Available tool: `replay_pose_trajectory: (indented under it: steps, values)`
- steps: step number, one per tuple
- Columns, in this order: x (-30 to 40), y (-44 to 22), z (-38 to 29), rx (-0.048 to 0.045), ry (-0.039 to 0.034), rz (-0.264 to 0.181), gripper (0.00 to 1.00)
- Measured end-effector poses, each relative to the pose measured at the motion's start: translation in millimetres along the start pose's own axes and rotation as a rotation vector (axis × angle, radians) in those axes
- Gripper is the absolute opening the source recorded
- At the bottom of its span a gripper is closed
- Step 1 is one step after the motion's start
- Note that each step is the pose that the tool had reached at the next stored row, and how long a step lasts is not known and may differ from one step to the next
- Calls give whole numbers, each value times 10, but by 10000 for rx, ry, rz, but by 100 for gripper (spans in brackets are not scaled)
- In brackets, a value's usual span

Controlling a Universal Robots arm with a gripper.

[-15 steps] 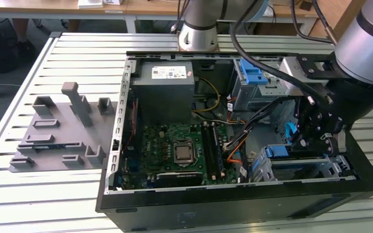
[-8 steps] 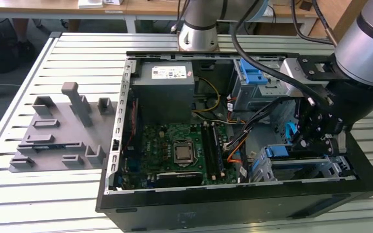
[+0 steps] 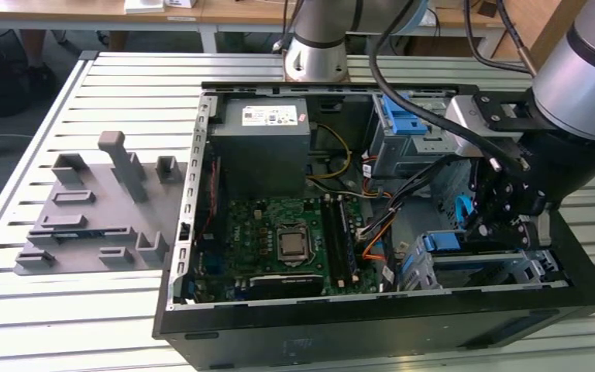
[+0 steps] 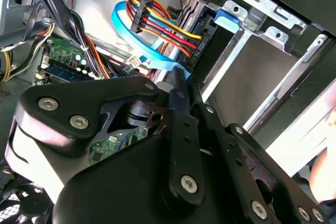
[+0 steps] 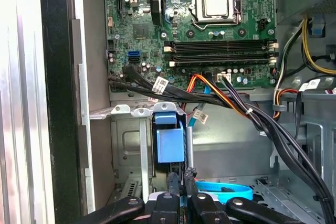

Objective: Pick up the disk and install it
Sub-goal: 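Insert the second disk wire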

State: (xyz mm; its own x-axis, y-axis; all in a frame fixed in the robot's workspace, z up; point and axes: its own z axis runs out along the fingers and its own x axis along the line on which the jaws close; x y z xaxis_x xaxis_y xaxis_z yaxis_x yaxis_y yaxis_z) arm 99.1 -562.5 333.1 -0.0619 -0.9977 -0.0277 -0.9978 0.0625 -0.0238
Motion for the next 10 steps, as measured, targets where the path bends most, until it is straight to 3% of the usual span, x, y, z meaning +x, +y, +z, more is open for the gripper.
replay_pose_trajectory:
  steps: [10]
  values:
    - [0,-4,17,-2,1,3,16]
